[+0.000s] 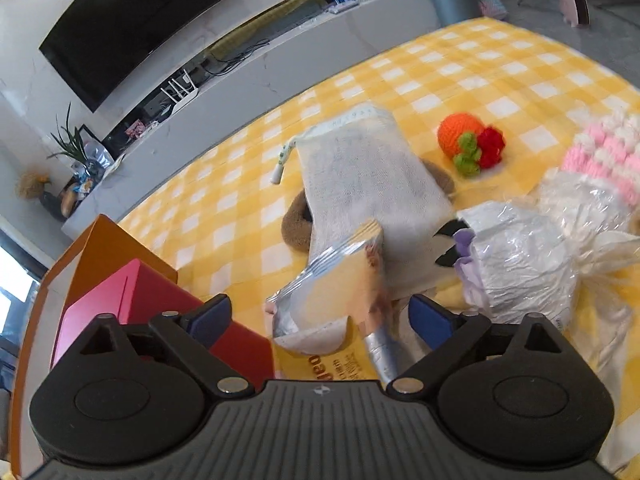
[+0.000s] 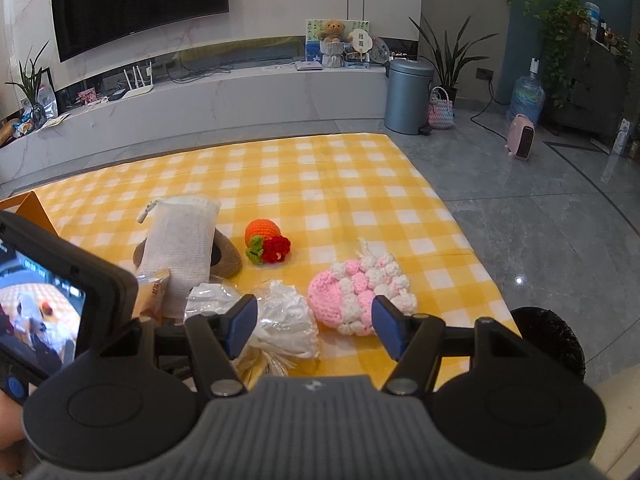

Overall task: Organize soft objects
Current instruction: 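Grasp the Deeyeo wipes pack with the left tool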

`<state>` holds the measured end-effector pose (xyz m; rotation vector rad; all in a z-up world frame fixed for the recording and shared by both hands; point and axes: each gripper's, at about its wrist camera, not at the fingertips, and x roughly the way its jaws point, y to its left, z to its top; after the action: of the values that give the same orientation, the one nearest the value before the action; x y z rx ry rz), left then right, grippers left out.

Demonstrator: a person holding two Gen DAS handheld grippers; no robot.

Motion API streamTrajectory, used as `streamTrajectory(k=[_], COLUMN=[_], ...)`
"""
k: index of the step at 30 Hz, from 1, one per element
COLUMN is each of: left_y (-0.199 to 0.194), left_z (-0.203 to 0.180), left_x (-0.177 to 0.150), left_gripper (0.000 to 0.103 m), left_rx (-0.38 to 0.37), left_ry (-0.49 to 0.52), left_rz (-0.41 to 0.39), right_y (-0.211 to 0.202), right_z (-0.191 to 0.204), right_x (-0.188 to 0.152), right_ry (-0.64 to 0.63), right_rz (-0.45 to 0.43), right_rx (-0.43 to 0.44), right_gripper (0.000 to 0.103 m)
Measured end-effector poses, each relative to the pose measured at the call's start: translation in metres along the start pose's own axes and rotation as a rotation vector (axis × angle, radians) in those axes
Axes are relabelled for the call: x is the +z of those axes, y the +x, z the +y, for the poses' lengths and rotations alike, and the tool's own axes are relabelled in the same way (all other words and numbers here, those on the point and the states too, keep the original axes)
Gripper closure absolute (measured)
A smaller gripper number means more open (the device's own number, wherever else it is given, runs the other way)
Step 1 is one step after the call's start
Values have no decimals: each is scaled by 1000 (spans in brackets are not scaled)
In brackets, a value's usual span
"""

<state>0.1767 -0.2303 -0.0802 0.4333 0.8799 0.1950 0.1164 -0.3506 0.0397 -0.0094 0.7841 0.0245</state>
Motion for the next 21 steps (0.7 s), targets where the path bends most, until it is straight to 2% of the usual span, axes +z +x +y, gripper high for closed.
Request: streamTrajectory(k=[1, 3, 7, 9, 12, 16, 21], left_y=[-1, 3, 18, 21, 21, 9, -12], left_z=[1, 1, 1, 7, 15, 20, 35], left_x=[1, 4, 6, 4, 2, -4, -12], left_gripper=[8, 12, 21, 21, 44, 64, 71], left_rx=[-47, -125, -80, -107, -119, -151, -235], left_ry=[-9, -11, -19, -38, -48, -12, -23], left_rz=[0, 46, 108, 105, 99, 76, 26], right_y=[1, 2, 2, 2, 3, 4, 6], right_z=[0, 0, -1, -2, -3, -3, -5], right_x=[0, 0, -1, -1, -1, -1, -2], right_ry=[1, 3, 5, 10, 15, 15, 24], right_rz=[2, 6, 8, 7, 11, 16, 23], right_rx=[0, -1, 3, 7, 8, 16, 15], right_gripper=[40, 40, 40, 40, 40, 40, 40])
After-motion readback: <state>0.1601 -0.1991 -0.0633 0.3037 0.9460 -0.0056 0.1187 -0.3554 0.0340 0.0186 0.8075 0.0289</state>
